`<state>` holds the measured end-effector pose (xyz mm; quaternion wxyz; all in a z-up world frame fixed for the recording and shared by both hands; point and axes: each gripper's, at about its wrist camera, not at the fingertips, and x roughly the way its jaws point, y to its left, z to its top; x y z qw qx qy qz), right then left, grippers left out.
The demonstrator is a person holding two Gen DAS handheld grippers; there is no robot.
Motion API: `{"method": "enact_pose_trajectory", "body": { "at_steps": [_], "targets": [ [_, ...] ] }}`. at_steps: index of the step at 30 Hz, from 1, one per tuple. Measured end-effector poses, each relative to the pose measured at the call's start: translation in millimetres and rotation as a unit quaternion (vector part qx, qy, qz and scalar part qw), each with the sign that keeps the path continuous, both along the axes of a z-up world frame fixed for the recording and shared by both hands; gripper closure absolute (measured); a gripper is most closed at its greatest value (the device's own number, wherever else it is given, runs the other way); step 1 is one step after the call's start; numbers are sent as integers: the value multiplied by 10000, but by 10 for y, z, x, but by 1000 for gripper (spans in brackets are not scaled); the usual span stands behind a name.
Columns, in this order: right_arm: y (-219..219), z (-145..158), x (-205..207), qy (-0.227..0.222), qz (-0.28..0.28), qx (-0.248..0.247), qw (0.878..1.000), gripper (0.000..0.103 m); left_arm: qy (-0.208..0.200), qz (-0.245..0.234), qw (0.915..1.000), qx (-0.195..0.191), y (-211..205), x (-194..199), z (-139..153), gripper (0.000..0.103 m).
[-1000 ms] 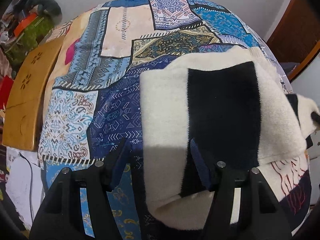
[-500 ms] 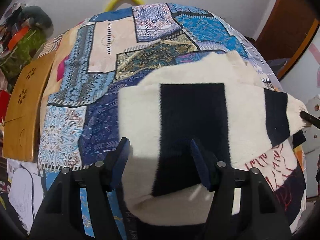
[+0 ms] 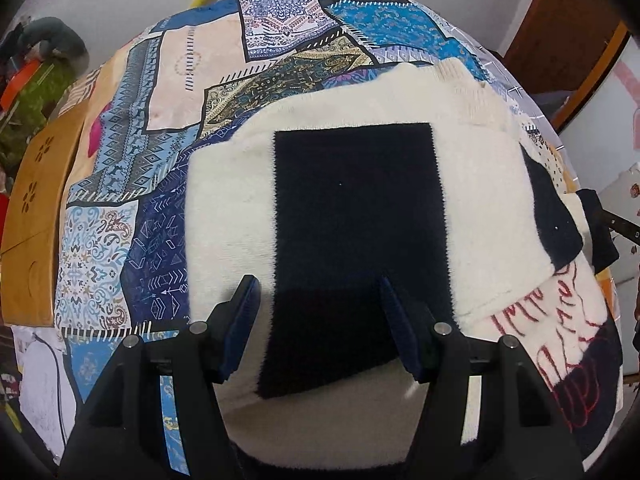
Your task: Fold small clothes
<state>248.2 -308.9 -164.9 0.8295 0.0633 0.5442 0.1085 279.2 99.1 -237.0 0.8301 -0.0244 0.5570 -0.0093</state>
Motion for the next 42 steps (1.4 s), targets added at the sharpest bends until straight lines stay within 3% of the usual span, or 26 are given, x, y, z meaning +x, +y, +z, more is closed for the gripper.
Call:
{"method": "enact_pose_trajectory", "body": {
  "at_steps": [4,9,12,17,20,26,32,42],
  "targets": [
    [-2,126,-29,-141,38,-33,9999,72,-43,2,10000,-9,-17,-25,76,41],
    [9,423,-94,-530,105,-157,9984,68,-321,8,9995,-48,-58,-93,339,41],
    [-18,606,-152,-790,89,-149,9967,57,-576,-17,9983,-7,-126,-144,550,41],
    [-101,828,-251,-1088,18,-297,9936,56,-1000,-145,9949,18,-302,-243,909,40],
    [-194,927,-303,-1203,-68,-340,9921,56,-1225,-259,9921,19,-436,-279,1070,33],
    [-534,1055,-407,-1312,-395,-399,9898,55,-1434,-512,9883,64,-764,-224,1237,28],
    [-934,974,-478,-1220,-772,-460,9885,51,-1349,-655,9887,-5,-1044,-68,1174,25],
    [-1518,361,-491,-544,-1448,-410,9871,51,-782,-758,9940,86,-1283,162,692,25]
  ]
}}
